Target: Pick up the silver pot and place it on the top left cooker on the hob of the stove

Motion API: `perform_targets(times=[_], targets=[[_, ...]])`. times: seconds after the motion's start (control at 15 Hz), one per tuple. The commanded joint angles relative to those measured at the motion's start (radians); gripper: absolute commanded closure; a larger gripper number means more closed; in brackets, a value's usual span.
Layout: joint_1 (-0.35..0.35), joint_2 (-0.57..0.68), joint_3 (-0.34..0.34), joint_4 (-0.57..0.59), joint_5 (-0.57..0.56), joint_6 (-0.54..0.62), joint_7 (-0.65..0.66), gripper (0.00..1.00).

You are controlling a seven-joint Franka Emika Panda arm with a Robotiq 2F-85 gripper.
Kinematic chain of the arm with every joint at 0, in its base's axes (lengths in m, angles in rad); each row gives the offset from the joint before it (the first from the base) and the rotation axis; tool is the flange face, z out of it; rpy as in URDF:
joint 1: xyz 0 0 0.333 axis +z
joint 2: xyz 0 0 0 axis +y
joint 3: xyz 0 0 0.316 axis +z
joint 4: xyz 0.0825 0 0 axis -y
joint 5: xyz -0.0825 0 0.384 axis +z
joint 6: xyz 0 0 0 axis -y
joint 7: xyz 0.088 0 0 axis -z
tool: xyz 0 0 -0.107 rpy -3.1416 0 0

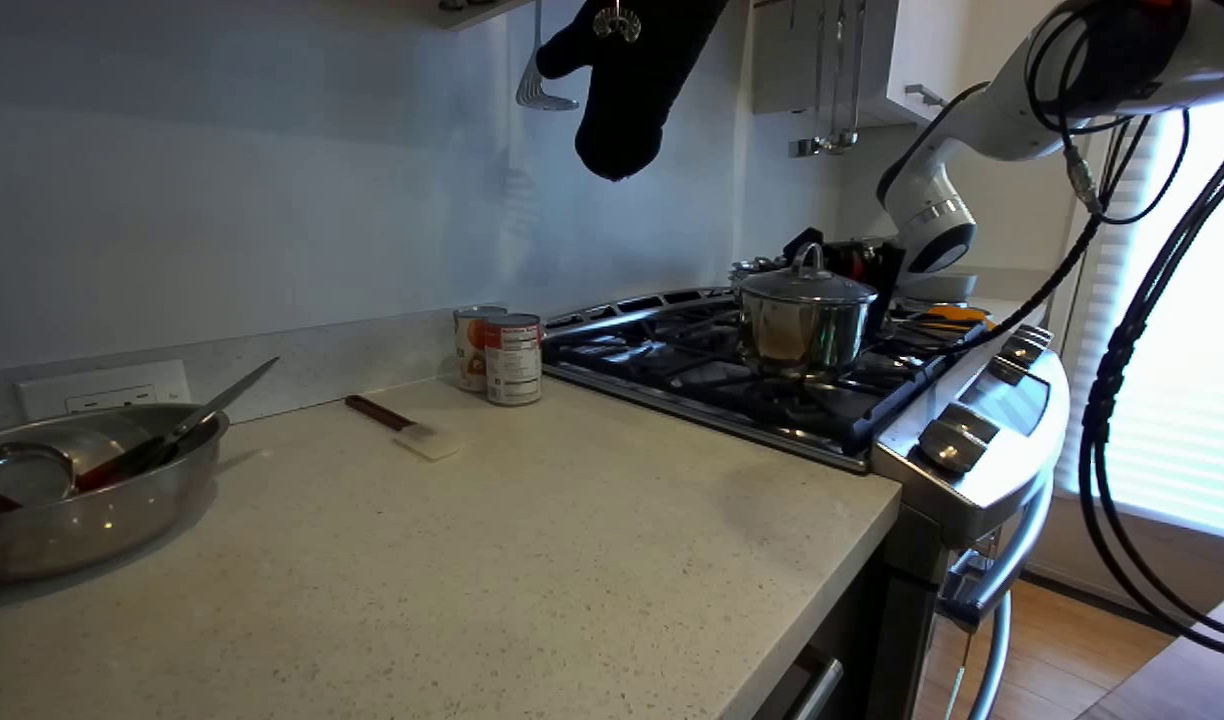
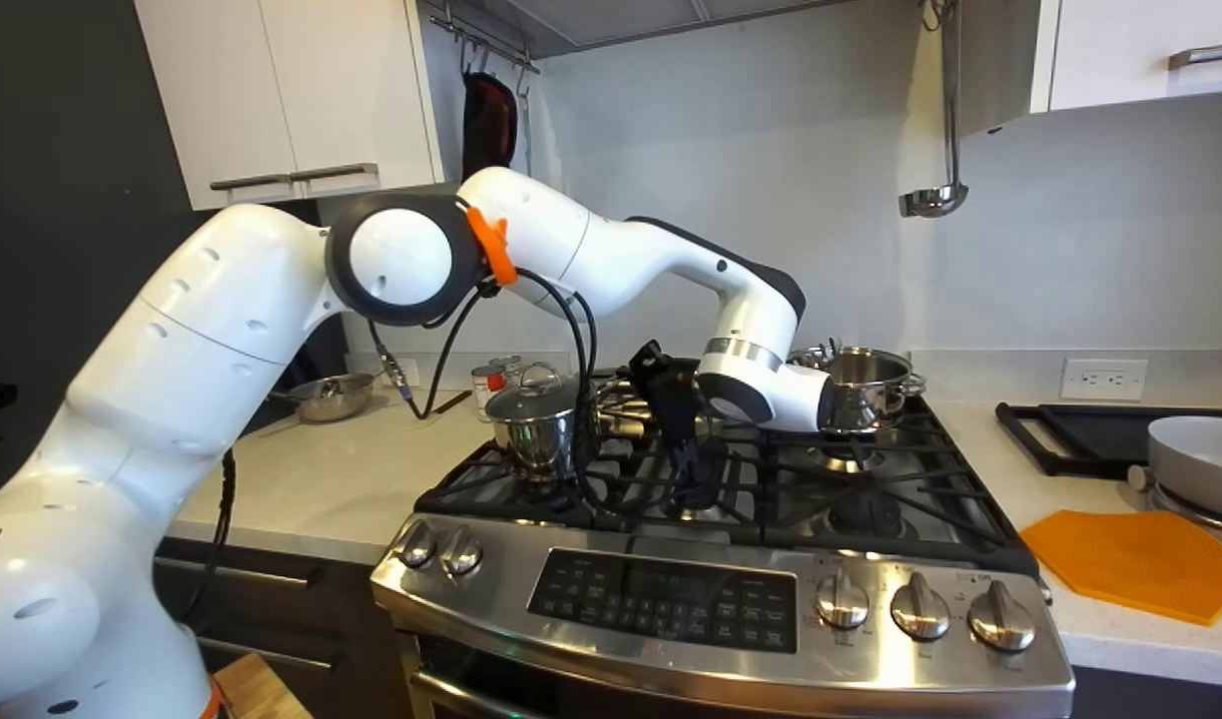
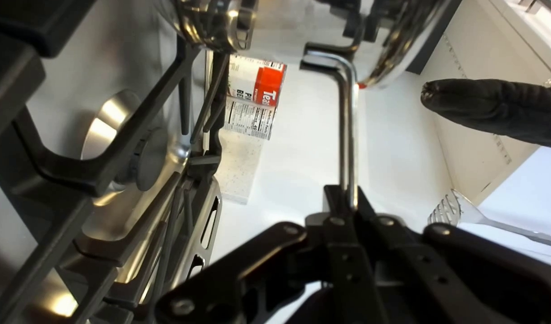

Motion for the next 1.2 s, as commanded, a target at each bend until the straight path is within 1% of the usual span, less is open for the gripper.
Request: perform_targets(times=[0.0,0.33,0.67,0.93,1.13], targets=[[-0.020,0.028,0.018,0.007,0.050,-0.039,0.046,0.99],[-0.018,0.002,0.013,-0.018,0.050,-0.039,0.102,0.99],[-0.019,-0.013,0.016,-0.043,0.069,-0.042,0.188,0.99],[-0.014,-0.044,0.009,-0.094,0.133,0.024,0.214,0.99],[-0.002,-0.089,-0.001,-0.157,0.216,0.133,0.193,0.99]])
